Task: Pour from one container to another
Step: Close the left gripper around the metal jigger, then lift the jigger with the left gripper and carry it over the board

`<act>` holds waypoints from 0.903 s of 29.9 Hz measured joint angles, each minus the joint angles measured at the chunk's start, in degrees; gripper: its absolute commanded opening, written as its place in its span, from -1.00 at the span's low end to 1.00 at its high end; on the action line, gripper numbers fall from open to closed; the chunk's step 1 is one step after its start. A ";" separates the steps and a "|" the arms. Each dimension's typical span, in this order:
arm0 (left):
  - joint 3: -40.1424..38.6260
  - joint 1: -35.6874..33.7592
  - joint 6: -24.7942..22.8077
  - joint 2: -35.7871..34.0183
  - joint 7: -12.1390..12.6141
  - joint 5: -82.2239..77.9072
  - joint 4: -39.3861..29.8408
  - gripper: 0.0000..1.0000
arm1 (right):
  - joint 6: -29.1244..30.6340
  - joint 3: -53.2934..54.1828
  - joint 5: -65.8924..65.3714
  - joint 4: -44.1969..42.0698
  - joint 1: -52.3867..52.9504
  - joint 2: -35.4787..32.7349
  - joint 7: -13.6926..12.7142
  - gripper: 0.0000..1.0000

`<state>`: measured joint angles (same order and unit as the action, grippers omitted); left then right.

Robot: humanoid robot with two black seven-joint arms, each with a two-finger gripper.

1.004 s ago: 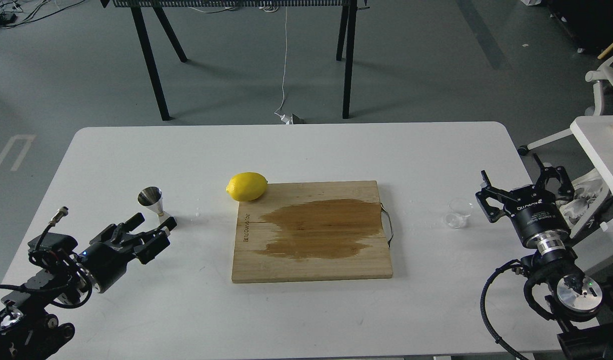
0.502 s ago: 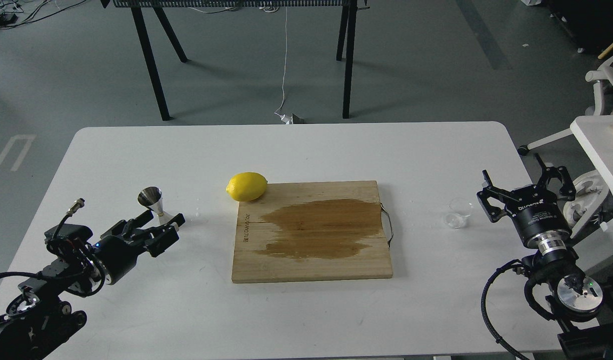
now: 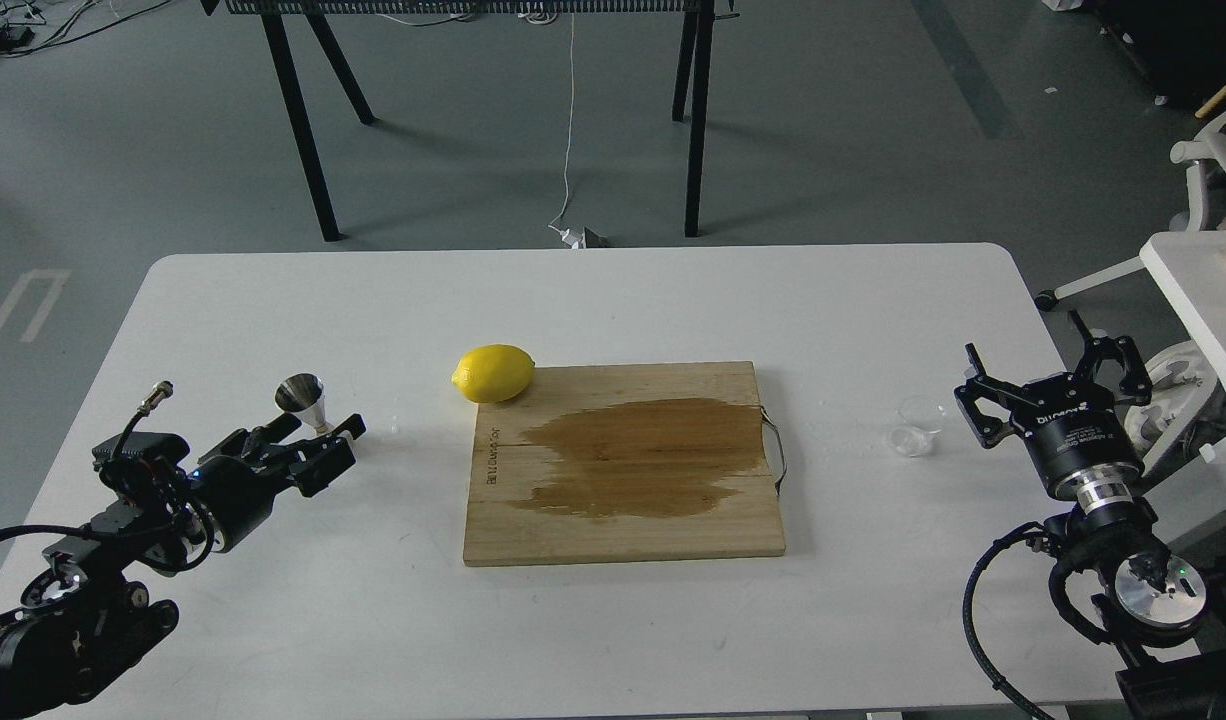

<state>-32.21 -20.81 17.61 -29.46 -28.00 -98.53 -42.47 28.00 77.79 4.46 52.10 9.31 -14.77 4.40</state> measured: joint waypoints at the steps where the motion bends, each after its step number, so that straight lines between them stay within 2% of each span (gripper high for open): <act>1: 0.01 -0.19 -0.01 0.22 0.00 0.00 0.26 0.97 | 0.00 0.00 0.01 0.01 -0.01 -0.02 0.00 0.98; 18: 1.53 -3.16 0.02 4.07 0.00 -0.02 8.47 0.63 | 0.00 0.09 0.02 0.02 -0.29 -0.17 0.00 0.98; 23: 1.59 -3.34 0.12 4.22 0.00 0.00 9.11 0.39 | 0.00 0.09 0.03 0.11 -0.35 -0.17 0.00 0.98; 27: 1.63 -3.36 0.19 4.23 0.00 0.00 9.16 0.08 | 0.00 0.09 0.03 0.19 -0.35 -0.17 0.00 0.98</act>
<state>-30.59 -24.17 17.80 -25.24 -28.00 -98.53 -33.31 28.00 77.87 4.48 52.29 8.96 -14.94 4.40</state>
